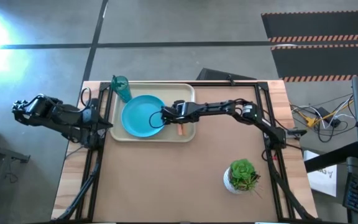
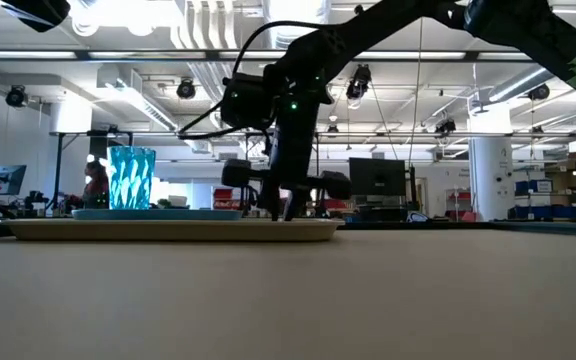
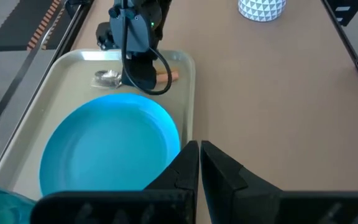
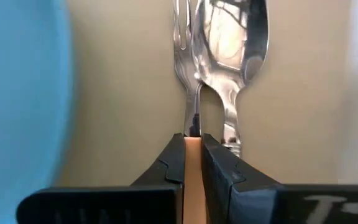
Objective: Pick and place plate/cup/fork/spoon on tray
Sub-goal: Put the fork on the white serving tray to the right of the light blue plate, then move the white serving tray to the center of the table
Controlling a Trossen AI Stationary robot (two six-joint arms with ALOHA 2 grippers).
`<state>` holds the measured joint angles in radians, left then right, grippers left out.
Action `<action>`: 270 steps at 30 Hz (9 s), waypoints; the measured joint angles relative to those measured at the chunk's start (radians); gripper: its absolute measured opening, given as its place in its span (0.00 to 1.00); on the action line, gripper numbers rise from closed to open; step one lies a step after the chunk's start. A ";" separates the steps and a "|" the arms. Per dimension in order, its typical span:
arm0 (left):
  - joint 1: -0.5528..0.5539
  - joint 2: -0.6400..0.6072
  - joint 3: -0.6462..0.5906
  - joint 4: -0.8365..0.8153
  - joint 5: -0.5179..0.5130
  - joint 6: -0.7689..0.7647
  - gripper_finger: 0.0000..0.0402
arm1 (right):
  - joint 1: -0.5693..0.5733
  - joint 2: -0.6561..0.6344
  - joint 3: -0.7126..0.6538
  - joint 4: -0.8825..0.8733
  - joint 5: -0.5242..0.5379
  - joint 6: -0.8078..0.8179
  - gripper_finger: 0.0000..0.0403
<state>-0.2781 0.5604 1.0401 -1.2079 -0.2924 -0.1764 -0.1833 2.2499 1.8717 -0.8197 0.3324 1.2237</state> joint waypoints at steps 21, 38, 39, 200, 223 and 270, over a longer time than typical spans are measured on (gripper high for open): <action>0.000 -0.001 0.000 -0.007 0.000 0.000 0.00 | 0.001 -0.017 0.001 0.029 -0.007 0.033 0.04; 0.000 -0.006 0.000 -0.008 0.027 0.001 0.00 | -0.003 -0.017 0.002 0.073 0.008 0.060 0.11; 0.000 -0.006 0.000 -0.008 0.027 0.001 0.00 | -0.003 -0.017 0.002 0.074 0.008 0.060 0.13; 0.001 0.052 -0.017 0.100 -0.056 -0.051 0.00 | -0.165 -0.013 0.138 -0.189 -0.287 -0.658 0.02; 0.001 0.054 -0.017 0.100 -0.056 -0.054 0.00 | -0.163 -0.034 0.034 -0.417 -0.258 -0.688 0.02; 0.001 0.052 -0.017 0.100 -0.061 -0.047 0.00 | 0.106 -0.186 -0.204 -0.289 -0.310 -0.316 0.02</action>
<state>-0.2771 0.6128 1.0233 -1.1084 -0.3534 -0.2234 -0.0773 2.0640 1.6680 -1.1088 0.0220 0.9073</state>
